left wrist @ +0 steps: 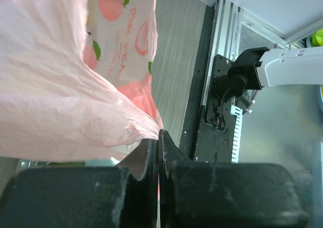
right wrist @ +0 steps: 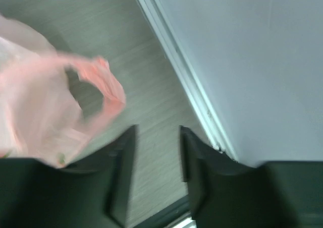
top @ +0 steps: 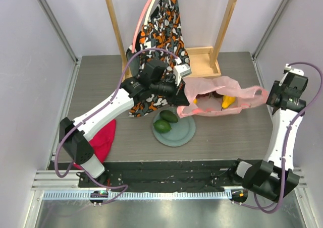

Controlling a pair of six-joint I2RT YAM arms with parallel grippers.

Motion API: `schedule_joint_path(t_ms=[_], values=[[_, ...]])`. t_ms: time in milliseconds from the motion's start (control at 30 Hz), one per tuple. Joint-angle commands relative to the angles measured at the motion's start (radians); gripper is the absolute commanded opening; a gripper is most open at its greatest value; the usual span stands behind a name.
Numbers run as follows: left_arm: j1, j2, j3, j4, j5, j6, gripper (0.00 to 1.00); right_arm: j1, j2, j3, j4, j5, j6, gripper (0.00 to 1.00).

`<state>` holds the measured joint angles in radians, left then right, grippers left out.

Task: Take the fake fruits out of the plastic bag

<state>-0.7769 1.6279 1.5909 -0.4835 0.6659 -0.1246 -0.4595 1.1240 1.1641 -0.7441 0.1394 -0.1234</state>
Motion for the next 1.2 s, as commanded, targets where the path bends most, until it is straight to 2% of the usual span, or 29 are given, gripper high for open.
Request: schedule_joint_path(t_ms=[0, 33, 100, 133, 200, 333, 500, 533, 567, 633, 700, 833, 900, 933, 1033, 1067, 1167], values=[[-0.004, -0.042, -0.023, 0.026, 0.018, -0.01, 0.0, 0.01, -0.03, 0.094, -0.082, -0.224, -0.142, 0.55], [-0.004, -0.037, -0.037, 0.029, 0.014, -0.017, 0.0, 0.015, -0.02, 0.097, -0.128, -0.465, -0.168, 0.58], [-0.004, -0.036, -0.074, 0.052, -0.003, -0.036, 0.0, 0.031, 0.025, 0.108, -0.304, -0.7, -0.27, 0.61], [-0.004, -0.033, -0.083, 0.057, -0.011, -0.056, 0.0, 0.044, 0.037, 0.114, -0.358, -0.891, -0.307, 0.6], [-0.004, -0.036, -0.118, 0.082, -0.053, -0.101, 0.0, 0.128, 0.057, 0.105, -0.434, -0.964, -0.338, 0.58], [-0.002, -0.053, -0.163, 0.108, -0.129, -0.158, 0.0, 0.301, 0.03, 0.117, -0.456, -1.009, -0.394, 0.54], [0.002, -0.059, -0.122, 0.1, -0.161, -0.178, 0.0, 0.459, -0.024, 0.117, -0.298, -0.928, -0.29, 0.52], [0.004, -0.059, -0.105, 0.099, -0.135, -0.178, 0.0, 0.51, -0.015, 0.108, -0.267, -0.888, -0.266, 0.47], [0.002, -0.053, -0.088, 0.097, -0.118, -0.178, 0.0, 0.539, 0.009, 0.088, -0.208, -0.795, -0.248, 0.44], [0.002, -0.045, -0.036, 0.089, -0.066, -0.178, 0.0, 0.597, 0.046, 0.072, -0.119, -0.71, -0.185, 0.35], [0.004, -0.039, -0.002, 0.089, -0.032, -0.179, 0.0, 0.62, 0.106, 0.045, -0.048, -0.568, -0.131, 0.31], [0.002, -0.046, -0.014, 0.076, -0.014, -0.172, 0.0, 0.648, 0.21, -0.039, 0.087, -0.356, -0.065, 0.29], [0.002, -0.057, -0.034, 0.077, -0.031, -0.168, 0.0, 0.642, 0.237, -0.099, 0.1, -0.246, -0.029, 0.31], [0.002, -0.059, -0.042, 0.082, -0.029, -0.167, 0.0, 0.628, 0.24, -0.118, 0.091, -0.227, -0.019, 0.3], [0.001, -0.06, -0.036, 0.083, -0.025, -0.153, 0.0, 0.472, 0.215, -0.175, 0.03, -0.207, 0.018, 0.28], [0.001, -0.059, -0.025, 0.083, -0.026, -0.152, 0.0, 0.355, 0.214, -0.185, 0.002, -0.21, 0.011, 0.27], [-0.005, -0.031, 0.019, 0.091, -0.005, -0.152, 0.0, 0.163, 0.209, -0.147, -0.087, -0.23, 0.008, 0.25]])
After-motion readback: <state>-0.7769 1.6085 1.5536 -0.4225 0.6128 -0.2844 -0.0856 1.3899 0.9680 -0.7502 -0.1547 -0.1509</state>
